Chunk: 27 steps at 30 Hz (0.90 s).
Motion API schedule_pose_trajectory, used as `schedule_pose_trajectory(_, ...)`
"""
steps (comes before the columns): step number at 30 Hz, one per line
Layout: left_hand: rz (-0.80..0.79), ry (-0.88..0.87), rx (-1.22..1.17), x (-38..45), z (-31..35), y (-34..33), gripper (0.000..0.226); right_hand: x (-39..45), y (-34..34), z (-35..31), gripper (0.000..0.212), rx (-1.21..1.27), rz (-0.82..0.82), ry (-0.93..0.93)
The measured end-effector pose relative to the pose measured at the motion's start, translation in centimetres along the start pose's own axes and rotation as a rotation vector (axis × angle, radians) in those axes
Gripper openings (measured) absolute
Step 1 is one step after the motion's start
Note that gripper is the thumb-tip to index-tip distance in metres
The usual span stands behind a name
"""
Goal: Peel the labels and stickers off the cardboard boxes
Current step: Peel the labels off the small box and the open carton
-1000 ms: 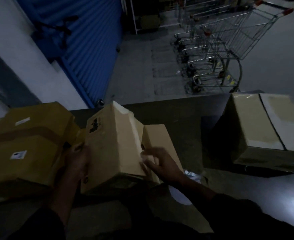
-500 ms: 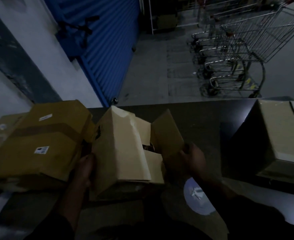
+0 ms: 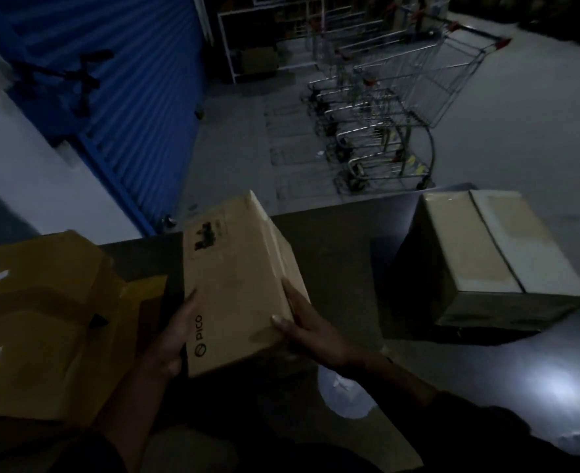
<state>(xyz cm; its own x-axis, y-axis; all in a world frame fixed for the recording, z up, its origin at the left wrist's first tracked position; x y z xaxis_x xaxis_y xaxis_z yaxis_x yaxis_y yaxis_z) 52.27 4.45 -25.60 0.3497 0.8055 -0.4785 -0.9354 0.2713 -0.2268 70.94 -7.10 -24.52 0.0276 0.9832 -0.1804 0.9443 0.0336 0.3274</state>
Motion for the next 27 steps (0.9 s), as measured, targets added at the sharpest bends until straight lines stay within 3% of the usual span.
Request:
schedule_pose_trajectory(7,-0.113,-0.098,-0.149,1.0,4.2,-10.7,0.056,-4.2,10.6,-6.9,0.125,-0.58,0.285,0.272)
schedule_pose_trajectory(13,-0.317,-0.043,-0.008,1.5,3.2,-25.2,0.043,-8.6,20.6,-8.1,0.112,-0.994,0.619,0.191)
schedule_pose_trajectory(17,-0.414,0.002,0.013,2.3,-0.4,-33.4,0.051,-11.3,26.9,-7.4,0.104,-1.168,0.638,0.106)
schedule_pose_trajectory(21,-0.554,0.112,0.145,3.8,-5.7,-38.8,0.048,-11.6,30.2,-2.7,0.087,-1.23,0.586,-0.128)
schedule_pose_trajectory(24,-0.596,0.096,0.437,1.9,-8.7,-39.3,0.033,-11.1,28.4,2.1,0.07,-1.3,0.551,-0.231)
schedule_pose_trajectory(27,-0.543,0.101,0.49,2.1,-9.4,-37.7,0.033,-10.8,27.7,2.6,0.075,-1.287,0.613,-0.223)
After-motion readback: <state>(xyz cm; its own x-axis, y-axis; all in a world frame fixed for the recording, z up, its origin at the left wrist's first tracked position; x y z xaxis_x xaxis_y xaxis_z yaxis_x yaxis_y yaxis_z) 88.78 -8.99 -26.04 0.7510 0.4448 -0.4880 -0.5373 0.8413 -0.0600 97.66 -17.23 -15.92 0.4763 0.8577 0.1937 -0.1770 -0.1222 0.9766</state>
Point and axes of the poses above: each hand's wrist, its own x-axis towards the middle knuckle, its own y-axis out of the back of the hand, z = x × y, the point moved 7 cm from there along x, towards the middle knuckle, and after that the axes turned 8 degrees about -x, right-handed, at the moved point
